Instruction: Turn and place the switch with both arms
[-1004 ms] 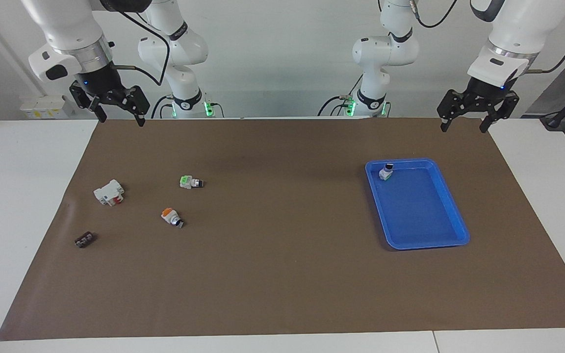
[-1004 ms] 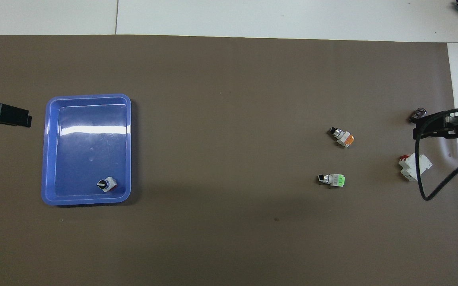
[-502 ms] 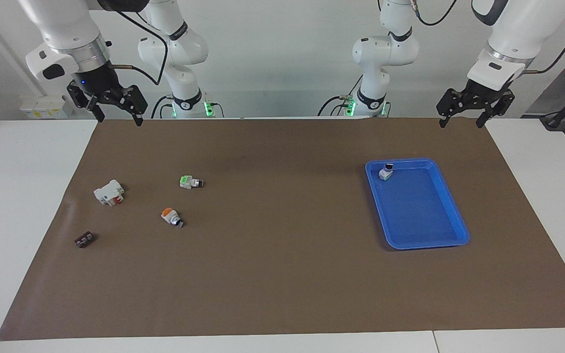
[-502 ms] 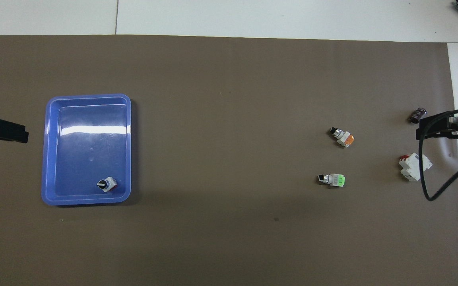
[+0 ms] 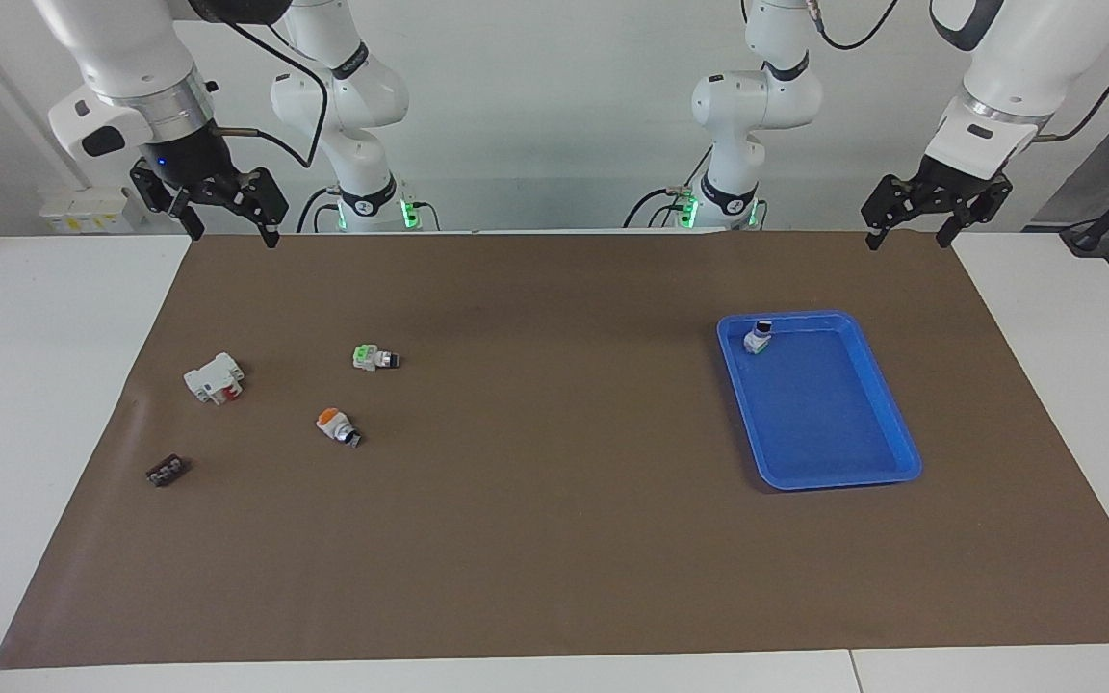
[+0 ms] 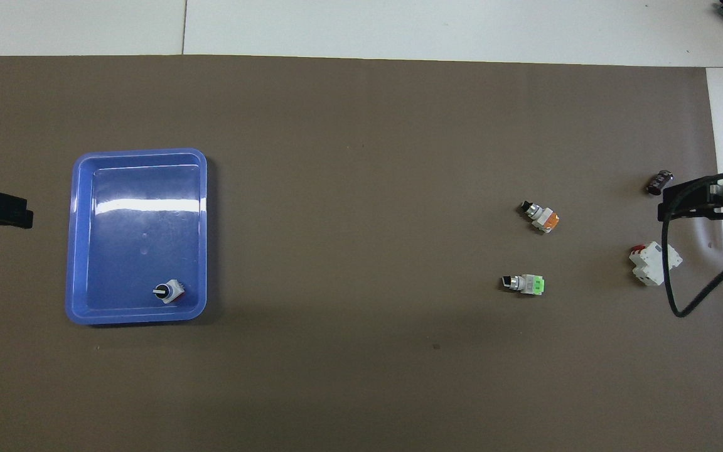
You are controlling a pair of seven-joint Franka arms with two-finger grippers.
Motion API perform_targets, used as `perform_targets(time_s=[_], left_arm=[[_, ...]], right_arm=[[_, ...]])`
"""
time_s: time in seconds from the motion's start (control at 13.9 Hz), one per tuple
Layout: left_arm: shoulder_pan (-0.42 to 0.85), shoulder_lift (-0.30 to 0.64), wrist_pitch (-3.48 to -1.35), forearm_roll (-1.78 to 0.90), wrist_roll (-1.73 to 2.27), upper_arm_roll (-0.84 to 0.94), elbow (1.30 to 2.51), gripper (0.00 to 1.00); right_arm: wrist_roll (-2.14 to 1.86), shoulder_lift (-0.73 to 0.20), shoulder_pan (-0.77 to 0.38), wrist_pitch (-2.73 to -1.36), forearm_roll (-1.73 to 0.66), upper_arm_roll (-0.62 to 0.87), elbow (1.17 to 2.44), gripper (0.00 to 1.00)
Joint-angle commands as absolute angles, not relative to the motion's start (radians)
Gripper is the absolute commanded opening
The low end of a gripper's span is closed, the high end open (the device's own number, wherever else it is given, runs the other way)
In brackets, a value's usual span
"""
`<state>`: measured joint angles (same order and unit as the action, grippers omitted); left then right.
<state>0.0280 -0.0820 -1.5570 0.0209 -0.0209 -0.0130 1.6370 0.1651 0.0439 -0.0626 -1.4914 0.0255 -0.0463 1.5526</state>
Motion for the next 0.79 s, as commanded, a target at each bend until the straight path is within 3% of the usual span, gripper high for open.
perform_targets(time_s=[0.0, 0.72], left_arm=[[0.020, -0.110, -1.571, 0.026, -0.015, -0.002, 1.669, 1.00], [0.017, -0.110, -1.641, -0.015, -0.012, -0.005, 1.683, 1.00]], right_arm=[[0.143, 0.067, -0.069, -1.491, 0.011, -0.058, 1.578, 1.00], [0.144, 0.067, -0.067, -1.493, 0.018, -0.058, 1.578, 1.00]])
